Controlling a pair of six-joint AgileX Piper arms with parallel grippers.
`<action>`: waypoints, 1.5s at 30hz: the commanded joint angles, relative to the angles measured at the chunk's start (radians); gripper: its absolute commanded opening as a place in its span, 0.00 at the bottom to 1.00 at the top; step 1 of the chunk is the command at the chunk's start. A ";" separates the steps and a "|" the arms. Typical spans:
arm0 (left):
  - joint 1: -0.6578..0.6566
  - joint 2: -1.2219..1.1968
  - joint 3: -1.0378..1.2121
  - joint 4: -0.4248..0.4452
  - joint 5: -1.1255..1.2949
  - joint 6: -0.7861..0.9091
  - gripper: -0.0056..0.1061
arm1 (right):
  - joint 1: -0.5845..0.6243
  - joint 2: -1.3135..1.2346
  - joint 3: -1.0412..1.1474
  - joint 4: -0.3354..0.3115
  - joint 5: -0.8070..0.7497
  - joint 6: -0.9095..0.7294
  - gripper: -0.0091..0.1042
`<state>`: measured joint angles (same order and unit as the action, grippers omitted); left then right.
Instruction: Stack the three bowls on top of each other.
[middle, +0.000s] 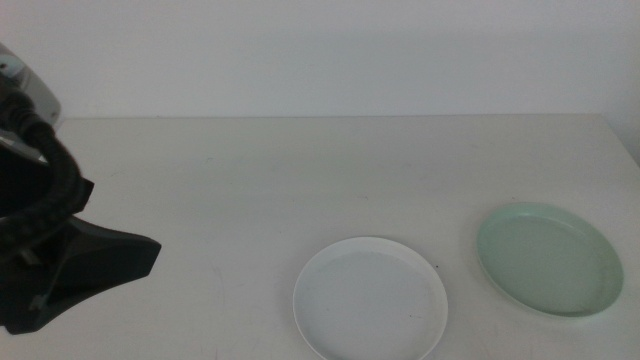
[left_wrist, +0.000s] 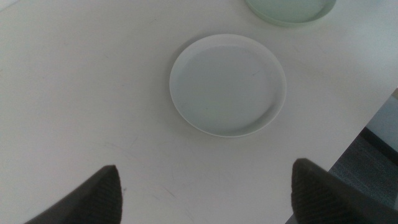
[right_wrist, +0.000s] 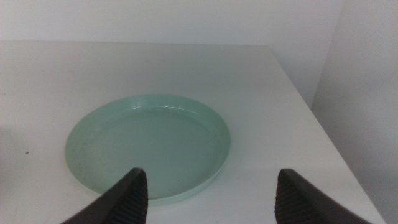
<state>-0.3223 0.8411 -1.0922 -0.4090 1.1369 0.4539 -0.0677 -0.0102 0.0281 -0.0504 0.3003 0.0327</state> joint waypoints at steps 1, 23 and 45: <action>-0.001 -0.004 -0.023 -0.029 -0.053 -0.011 0.99 | -0.007 -0.023 -0.017 0.008 -0.073 -0.009 0.54; -0.001 -0.004 -0.023 -0.029 -0.053 -0.011 0.99 | -0.007 0.674 -0.812 0.072 0.516 0.016 0.54; -0.001 -0.004 -0.023 -0.028 -0.053 -0.011 0.99 | -0.040 1.382 -1.116 0.129 0.561 -0.033 0.54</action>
<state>-0.3223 0.8411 -1.0922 -0.4066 1.1362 0.4539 -0.0898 1.3617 -1.0537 0.0817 0.9200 0.0233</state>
